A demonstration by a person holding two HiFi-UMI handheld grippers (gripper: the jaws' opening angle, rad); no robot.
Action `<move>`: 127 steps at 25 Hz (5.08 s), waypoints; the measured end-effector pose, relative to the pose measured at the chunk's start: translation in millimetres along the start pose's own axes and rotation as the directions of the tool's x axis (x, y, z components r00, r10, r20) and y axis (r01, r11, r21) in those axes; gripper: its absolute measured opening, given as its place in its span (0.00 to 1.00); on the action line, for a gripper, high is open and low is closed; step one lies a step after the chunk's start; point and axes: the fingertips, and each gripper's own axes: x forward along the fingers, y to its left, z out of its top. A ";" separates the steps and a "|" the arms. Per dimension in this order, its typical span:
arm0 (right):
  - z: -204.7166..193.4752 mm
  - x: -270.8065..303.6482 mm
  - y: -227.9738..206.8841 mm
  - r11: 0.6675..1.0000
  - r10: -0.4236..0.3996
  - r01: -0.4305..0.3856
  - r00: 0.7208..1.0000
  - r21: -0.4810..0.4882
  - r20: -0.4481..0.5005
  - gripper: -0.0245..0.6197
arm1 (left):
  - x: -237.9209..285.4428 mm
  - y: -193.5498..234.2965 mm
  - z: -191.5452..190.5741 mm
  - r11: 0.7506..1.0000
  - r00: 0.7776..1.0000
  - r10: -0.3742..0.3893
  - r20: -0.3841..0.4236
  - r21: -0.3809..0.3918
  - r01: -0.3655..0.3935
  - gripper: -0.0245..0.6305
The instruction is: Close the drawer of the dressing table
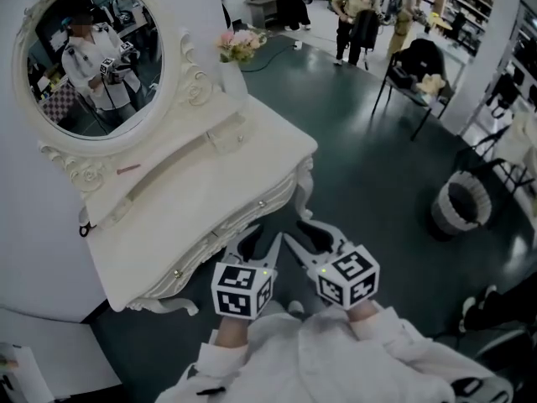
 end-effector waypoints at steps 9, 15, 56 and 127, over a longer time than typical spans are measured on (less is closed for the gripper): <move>-6.3 7.5 -31.6 0.998 -0.041 0.042 0.999 0.049 -0.008 0.22 | 26.6 16.2 2.1 1.000 1.000 -0.001 -0.031 -0.004 0.001 0.24; 0.8 20.4 -61.9 0.994 -0.088 0.088 0.996 0.062 -0.011 0.22 | 58.0 26.5 15.4 0.999 0.999 -0.033 -0.039 0.002 0.033 0.24; 103.1 283.3 -158.0 0.999 0.014 -0.018 0.995 -0.039 -0.097 0.22 | 200.9 245.2 108.5 0.997 1.000 0.001 -0.007 -0.079 -0.002 0.25; 16.4 421.1 -267.4 0.946 0.159 -0.277 0.848 -0.168 -0.506 0.35 | 254.0 355.2 -0.2 0.869 0.905 0.328 -0.272 -0.289 -0.402 0.35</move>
